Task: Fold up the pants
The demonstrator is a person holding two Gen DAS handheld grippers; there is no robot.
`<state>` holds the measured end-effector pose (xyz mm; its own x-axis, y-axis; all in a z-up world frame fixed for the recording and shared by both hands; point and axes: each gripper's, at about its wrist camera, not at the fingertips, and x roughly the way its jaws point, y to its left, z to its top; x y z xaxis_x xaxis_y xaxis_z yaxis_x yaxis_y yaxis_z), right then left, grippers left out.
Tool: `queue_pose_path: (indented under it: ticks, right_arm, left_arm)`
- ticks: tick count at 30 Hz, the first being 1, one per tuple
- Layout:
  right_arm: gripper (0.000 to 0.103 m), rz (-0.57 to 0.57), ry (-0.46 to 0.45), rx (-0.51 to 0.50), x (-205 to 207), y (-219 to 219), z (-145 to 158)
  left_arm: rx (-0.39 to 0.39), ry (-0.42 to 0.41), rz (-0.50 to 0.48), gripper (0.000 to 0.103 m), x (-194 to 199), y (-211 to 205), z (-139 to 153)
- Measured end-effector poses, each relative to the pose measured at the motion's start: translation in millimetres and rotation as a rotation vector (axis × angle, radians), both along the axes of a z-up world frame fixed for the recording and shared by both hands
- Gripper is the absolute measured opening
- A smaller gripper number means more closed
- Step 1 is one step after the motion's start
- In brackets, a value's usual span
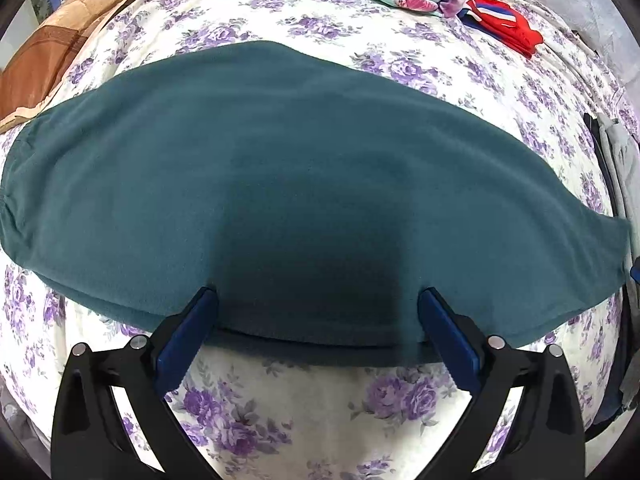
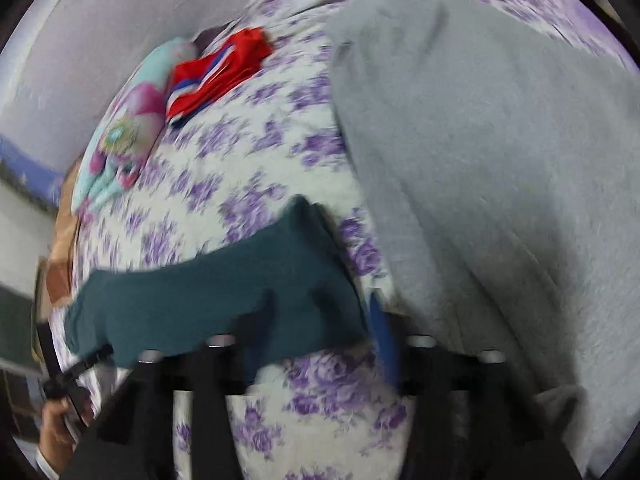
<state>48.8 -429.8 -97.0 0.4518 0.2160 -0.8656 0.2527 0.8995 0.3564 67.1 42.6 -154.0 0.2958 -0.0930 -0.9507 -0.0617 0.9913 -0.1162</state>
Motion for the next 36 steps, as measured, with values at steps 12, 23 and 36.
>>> queue_pose_path:
  ticks: [12,23,36]
  right_arm:
    - [0.053,-0.014,0.089,-0.003,-11,8,-22]
    - [0.007,-0.12,0.043,0.062,8,32,-42]
    - [0.007,0.554,-0.156,0.048,60,251,79]
  left_arm:
    - [-0.007,0.009,0.0,0.098,4,0,1]
    - [0.004,-0.043,-0.062,0.098,19,-35,11]
    - [-0.055,-0.133,0.109,0.098,-12,33,50]
